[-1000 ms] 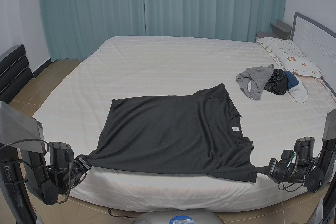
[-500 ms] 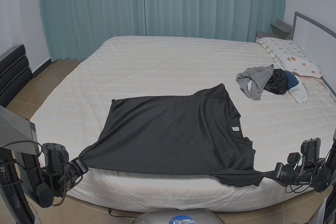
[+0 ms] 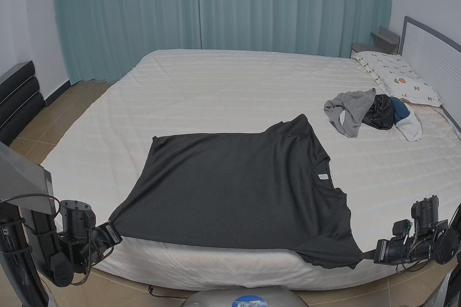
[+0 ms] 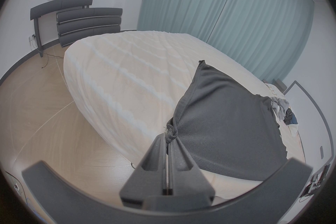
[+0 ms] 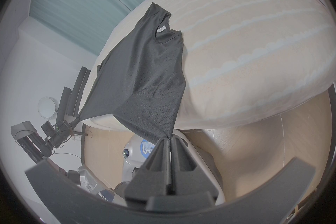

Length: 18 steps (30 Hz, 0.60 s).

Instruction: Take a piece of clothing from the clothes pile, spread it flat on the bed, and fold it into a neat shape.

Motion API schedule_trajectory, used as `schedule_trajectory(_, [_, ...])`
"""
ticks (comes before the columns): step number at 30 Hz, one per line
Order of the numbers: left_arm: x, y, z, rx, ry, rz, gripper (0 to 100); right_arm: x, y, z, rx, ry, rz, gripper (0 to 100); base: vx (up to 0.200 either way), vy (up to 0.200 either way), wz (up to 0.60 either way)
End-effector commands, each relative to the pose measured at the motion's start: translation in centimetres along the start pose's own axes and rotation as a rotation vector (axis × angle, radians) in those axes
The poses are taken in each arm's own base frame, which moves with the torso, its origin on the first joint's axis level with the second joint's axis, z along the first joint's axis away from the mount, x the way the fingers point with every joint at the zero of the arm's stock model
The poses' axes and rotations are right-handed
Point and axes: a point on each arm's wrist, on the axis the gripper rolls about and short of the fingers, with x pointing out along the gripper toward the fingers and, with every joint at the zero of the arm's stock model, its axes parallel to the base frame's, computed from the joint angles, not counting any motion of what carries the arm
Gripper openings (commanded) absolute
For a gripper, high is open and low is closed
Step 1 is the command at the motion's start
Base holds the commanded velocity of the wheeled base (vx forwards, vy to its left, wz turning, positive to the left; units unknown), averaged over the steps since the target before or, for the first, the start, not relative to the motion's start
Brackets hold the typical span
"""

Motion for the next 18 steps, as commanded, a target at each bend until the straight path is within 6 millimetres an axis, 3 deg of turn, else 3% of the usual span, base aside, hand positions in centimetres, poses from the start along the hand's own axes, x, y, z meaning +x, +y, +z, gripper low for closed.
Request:
schedule_trajectory(1, [0.0, 0.4, -0.6, 0.012, 0.032, 0.020, 0, 0.1, -0.1, -0.6, 0.001, 0.033, -0.008, 0, 0.000, 0.000, 0.00])
schedule_trajectory(14, [0.9, 0.8, -2.1, 0.038, 0.110, 0.061, 0, 2.4, -0.3, -0.7, -0.108, 0.094, -0.058, 0, 0.000, 0.000, 0.00])
schedule_trajectory(15, [1.1, 0.9, -2.3, 0.040, 0.122, 0.060, 0, 2.8, -0.5, -0.7, -0.107, 0.101, -0.062, 100, 0.000, 0.000, 0.00])
schedule_trajectory(17, [1.4, 1.0, -2.6, 0.044, 0.135, 0.070, 0, 3.3, -0.6, -0.4, -0.104, 0.079, -0.053, 100, 0.000, 0.000, 0.00])
schedule_trajectory(18, [1.5, 1.0, -2.7, 0.045, 0.136, 0.071, 100, 3.5, -0.7, -0.2, -0.102, 0.066, -0.051, 100, 0.000, 0.000, 0.00])
